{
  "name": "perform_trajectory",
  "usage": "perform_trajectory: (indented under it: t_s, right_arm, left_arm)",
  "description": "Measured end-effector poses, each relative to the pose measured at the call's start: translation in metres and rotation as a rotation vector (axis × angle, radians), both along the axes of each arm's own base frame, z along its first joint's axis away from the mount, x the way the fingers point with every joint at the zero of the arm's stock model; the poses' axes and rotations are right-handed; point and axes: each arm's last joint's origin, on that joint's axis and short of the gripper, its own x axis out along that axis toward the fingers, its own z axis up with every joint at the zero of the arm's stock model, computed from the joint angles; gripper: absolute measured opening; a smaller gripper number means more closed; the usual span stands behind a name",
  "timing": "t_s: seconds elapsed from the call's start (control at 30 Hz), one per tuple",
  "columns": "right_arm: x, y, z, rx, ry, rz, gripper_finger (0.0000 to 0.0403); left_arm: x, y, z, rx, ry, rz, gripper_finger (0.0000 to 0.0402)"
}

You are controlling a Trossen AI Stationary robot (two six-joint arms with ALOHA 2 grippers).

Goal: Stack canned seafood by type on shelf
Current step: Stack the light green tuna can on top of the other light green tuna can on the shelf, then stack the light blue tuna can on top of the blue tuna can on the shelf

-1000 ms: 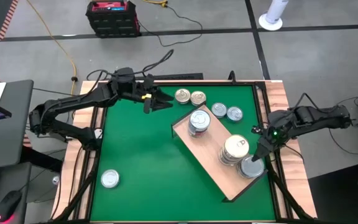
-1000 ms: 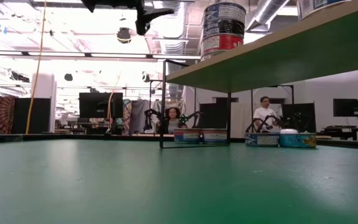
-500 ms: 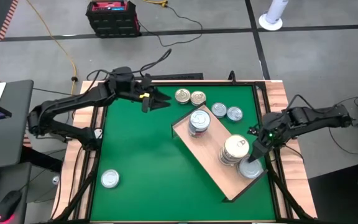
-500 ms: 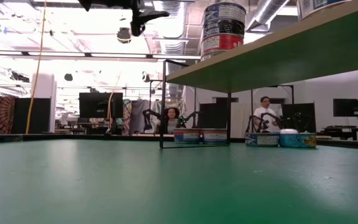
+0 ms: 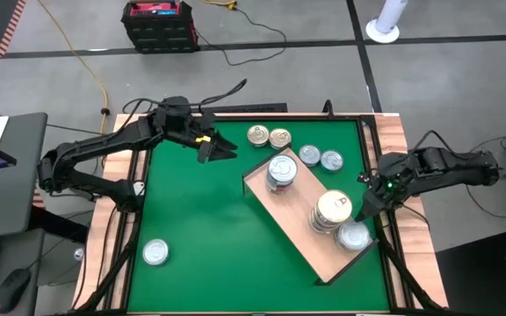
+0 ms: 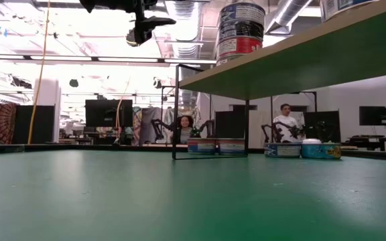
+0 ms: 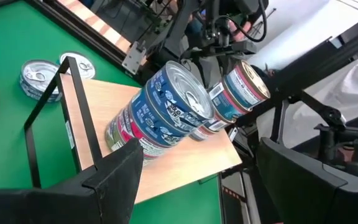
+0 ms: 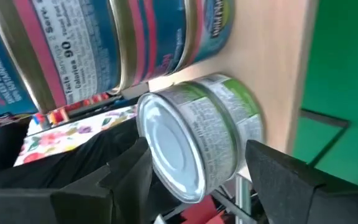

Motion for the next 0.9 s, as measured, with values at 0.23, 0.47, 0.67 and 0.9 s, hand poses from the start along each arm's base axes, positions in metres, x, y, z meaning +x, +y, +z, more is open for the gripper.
perform_trajectory:
  t_s: [0.23, 0.47, 0.67, 0.9]
  right_arm:
    - [-0.011, -0.011, 0.007, -0.212, 0.000, -0.145, 0.0282]
    - [-0.015, -0.026, -0.016, -0.472, 0.227, -0.354, 0.0282]
    - [0.002, -0.044, -0.030, -0.682, 0.308, -0.530, 0.0282]
    - [0.026, -0.073, -0.060, -0.731, 0.409, -0.575, 0.0282]
  left_arm:
    - [-0.001, -0.006, -0.007, -0.032, 0.071, -0.047, 0.0302]
    - [-0.003, -0.022, -0.030, 0.021, 0.257, -0.104, 0.0302]
    - [0.000, -0.021, -0.028, 0.063, 0.216, -0.064, 0.0302]
    - [0.005, -0.016, -0.016, 0.151, 0.101, 0.067, 0.0302]
